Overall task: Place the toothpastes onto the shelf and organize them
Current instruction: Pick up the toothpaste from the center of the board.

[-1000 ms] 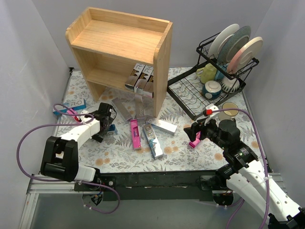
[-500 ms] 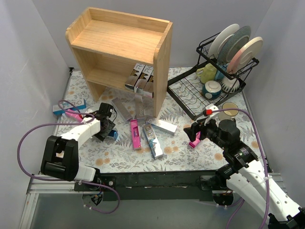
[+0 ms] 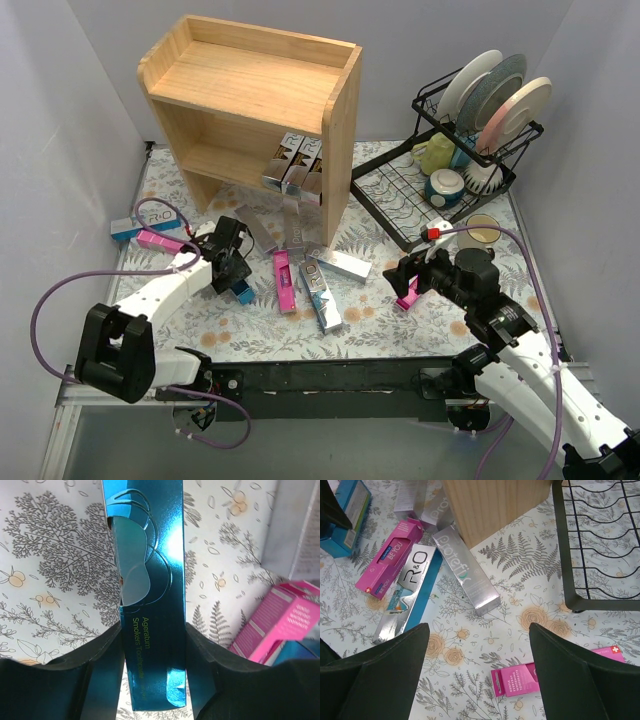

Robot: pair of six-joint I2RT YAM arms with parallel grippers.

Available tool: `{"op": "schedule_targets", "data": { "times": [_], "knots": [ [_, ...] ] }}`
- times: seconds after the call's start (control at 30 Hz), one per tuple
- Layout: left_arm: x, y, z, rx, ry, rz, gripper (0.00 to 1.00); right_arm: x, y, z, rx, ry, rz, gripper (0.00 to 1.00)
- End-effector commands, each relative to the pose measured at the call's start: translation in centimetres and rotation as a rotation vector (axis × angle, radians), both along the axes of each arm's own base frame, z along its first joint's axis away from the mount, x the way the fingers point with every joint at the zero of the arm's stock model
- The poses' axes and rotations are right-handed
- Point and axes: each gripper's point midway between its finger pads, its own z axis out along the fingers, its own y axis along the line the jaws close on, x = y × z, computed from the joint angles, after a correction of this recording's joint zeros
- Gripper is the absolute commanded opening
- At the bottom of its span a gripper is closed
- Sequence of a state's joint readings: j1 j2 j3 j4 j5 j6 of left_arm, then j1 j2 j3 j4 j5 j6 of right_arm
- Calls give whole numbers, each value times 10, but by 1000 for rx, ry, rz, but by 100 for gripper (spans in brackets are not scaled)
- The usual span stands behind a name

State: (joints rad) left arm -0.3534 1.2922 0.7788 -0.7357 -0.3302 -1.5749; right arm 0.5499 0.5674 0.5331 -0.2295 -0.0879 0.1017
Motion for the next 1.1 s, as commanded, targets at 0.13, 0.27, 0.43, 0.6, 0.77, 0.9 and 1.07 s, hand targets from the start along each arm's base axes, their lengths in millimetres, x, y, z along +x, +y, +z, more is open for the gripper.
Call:
{"op": "schedule_targets", "data": {
  "times": [0.13,0.27,0.43,0.6,0.77,0.9,1.07],
  "knots": [
    [8,-42,49,-78,-125,-257,44,-3,20,17,110,12,65,89],
    [3,-74,77,-108,-209,-421,44,-3,32,21,186,65,86,89],
    [-18,-115,111,-172,-298,-601,43,0,43,17,272,177,53,90],
    [-36,-148,134,-206,-412,-766,42,3,53,10,341,320,17,92],
    [-66,-189,141,-203,-495,-984,41,3,71,14,465,436,28,95],
    [-74,-211,146,-144,-569,-1094,41,0,81,25,575,460,70,97],
    [-78,-232,149,-98,-607,-1204,42,-1,83,44,679,409,106,98]
  ]
}}
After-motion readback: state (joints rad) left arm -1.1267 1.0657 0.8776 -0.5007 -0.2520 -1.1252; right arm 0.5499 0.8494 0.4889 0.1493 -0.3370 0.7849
